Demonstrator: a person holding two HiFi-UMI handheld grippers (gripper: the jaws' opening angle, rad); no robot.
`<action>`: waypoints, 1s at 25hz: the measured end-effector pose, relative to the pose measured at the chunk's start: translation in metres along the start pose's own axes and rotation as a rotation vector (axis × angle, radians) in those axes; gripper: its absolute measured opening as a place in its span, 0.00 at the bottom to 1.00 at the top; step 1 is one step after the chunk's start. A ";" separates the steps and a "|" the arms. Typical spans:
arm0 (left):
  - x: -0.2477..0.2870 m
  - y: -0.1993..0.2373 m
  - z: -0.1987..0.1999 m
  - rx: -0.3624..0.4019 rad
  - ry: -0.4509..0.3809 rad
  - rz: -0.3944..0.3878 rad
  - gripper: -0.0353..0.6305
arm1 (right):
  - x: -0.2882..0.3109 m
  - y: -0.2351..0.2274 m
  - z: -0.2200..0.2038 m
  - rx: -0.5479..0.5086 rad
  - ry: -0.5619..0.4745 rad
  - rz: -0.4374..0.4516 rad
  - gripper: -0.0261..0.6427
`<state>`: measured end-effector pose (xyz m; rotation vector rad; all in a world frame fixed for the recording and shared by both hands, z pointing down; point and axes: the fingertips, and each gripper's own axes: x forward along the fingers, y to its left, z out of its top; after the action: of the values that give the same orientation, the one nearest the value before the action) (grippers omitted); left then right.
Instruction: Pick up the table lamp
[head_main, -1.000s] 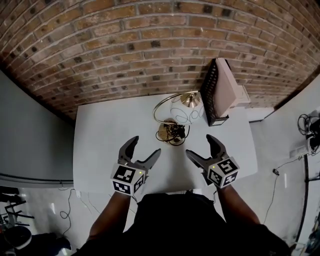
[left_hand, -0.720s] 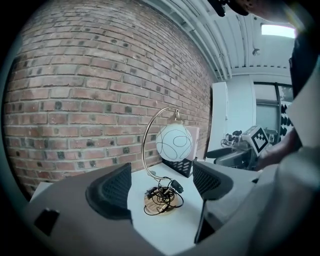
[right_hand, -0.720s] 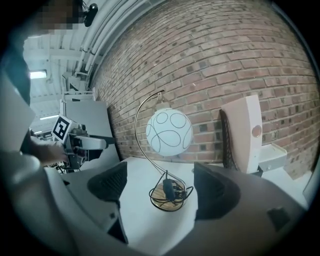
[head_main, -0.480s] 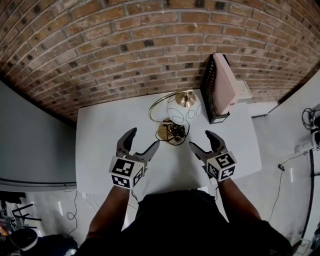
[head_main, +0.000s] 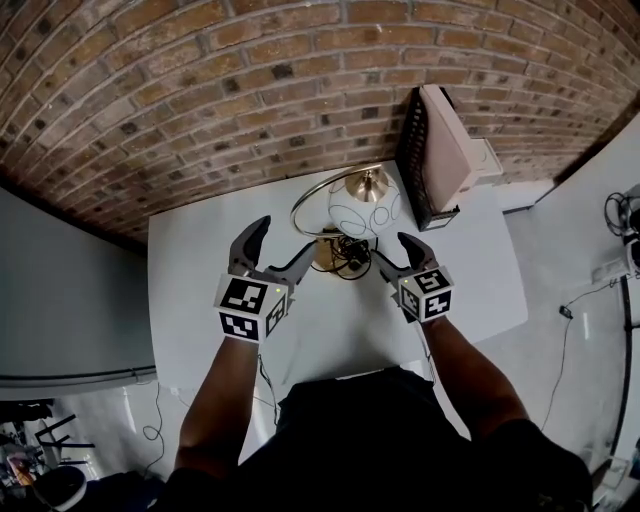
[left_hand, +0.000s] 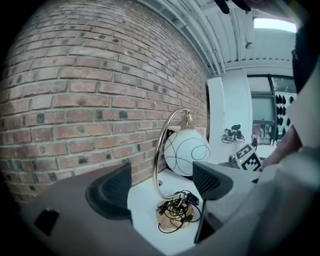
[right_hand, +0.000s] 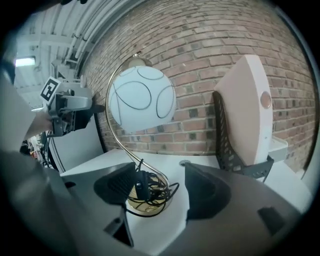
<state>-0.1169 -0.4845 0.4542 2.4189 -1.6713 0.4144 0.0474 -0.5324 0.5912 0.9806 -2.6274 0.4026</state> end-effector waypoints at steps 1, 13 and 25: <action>0.003 0.000 0.000 0.003 0.003 -0.006 0.63 | 0.006 -0.002 -0.004 0.008 0.010 -0.002 0.51; 0.024 0.002 -0.003 0.007 0.017 -0.015 0.47 | 0.047 -0.012 -0.035 -0.099 0.147 -0.014 0.44; 0.038 0.005 0.001 0.037 0.050 0.013 0.41 | 0.074 -0.019 -0.048 -0.149 0.203 -0.031 0.40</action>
<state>-0.1092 -0.5205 0.4659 2.4038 -1.6740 0.5085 0.0157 -0.5723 0.6659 0.8823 -2.4178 0.2790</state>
